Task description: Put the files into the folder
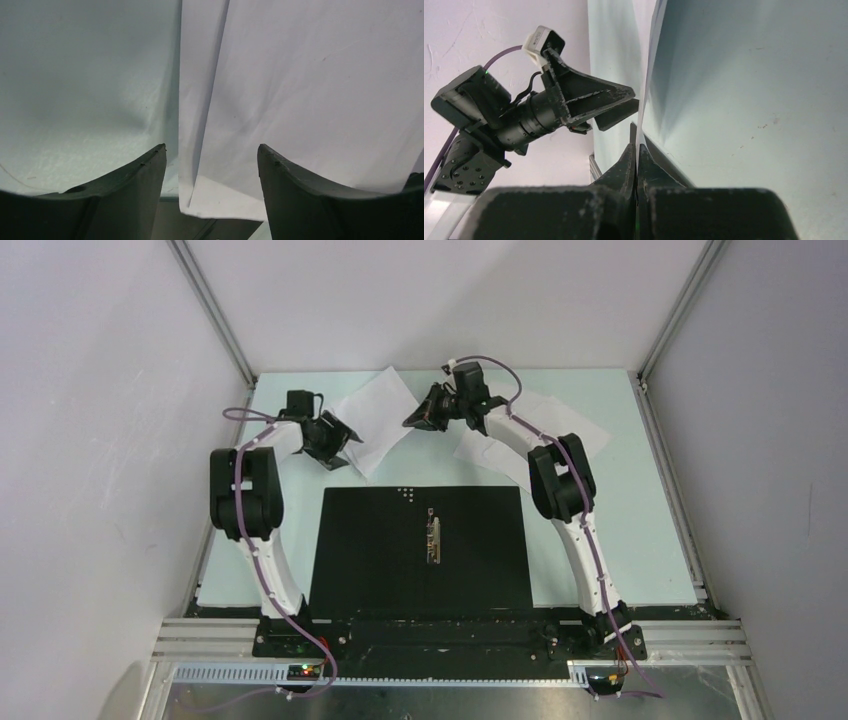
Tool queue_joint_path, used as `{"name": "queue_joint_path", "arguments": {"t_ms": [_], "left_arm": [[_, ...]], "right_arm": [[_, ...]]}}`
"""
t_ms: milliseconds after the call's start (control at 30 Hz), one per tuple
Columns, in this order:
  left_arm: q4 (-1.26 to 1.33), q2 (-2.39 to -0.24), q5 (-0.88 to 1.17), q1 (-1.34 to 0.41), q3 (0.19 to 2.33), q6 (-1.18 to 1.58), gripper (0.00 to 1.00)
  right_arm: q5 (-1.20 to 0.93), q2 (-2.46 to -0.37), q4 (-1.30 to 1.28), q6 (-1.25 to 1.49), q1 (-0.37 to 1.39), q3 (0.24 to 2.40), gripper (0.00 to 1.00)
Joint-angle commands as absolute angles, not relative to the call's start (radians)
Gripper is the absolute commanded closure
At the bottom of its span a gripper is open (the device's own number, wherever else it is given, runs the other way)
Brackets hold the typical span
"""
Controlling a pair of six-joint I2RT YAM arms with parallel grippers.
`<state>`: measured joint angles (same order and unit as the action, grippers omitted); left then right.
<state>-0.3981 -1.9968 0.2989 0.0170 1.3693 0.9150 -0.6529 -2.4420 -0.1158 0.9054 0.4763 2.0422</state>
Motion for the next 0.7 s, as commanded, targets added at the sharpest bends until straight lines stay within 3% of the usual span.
{"name": "queue_joint_path", "arguments": {"t_ms": [0,133,433,667], "left_arm": [[-0.404,-1.887,0.308,0.010,1.353,0.889,0.25],[-0.404,-1.757,0.268,-0.014,1.217,0.909,0.20],[-0.357,-1.489,0.221,-0.189,0.942,0.949,0.18],[-0.281,-1.376,0.162,-0.414,0.795,1.111,0.15]], "right_arm": [[-0.613,-2.321,-0.165,0.938,0.445,2.013,1.00],[-0.521,-2.123,-0.171,0.903,0.428,1.776,1.00],[-0.336,-1.500,-0.135,0.897,0.386,0.976,1.00],[-0.306,-1.201,-0.225,0.962,0.398,0.675,1.00]]}}
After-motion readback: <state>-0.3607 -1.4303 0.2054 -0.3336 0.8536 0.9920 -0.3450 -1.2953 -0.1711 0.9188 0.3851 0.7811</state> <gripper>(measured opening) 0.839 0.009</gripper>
